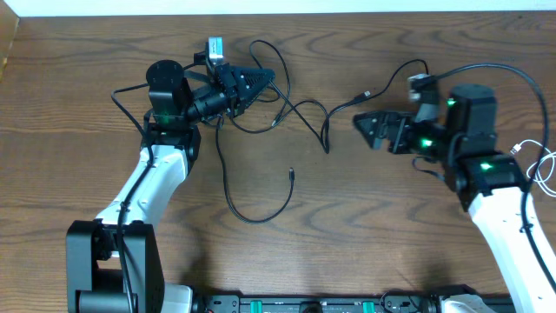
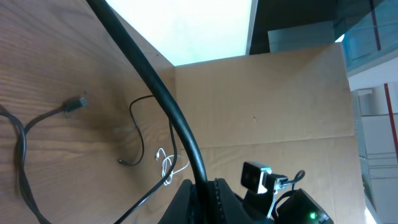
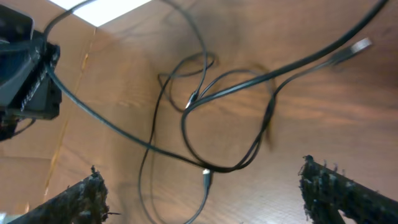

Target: Untangle cables

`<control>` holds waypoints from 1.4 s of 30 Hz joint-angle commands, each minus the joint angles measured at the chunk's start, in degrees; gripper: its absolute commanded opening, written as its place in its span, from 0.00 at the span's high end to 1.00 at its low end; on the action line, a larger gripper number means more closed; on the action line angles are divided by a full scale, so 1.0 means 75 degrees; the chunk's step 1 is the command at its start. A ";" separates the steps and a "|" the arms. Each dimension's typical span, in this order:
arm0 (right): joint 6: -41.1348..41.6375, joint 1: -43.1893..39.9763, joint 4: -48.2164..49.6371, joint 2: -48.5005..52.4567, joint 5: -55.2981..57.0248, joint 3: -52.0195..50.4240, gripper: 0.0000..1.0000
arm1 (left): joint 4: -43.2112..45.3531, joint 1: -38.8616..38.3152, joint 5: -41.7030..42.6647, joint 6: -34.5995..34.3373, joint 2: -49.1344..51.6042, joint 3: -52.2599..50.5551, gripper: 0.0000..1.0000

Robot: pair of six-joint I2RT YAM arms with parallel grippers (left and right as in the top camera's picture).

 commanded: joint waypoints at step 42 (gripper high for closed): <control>0.2868 0.2002 0.4097 0.2256 0.1323 0.0035 0.99 | 0.0032 -0.0041 0.0187 0.0026 -0.0111 0.0026 0.92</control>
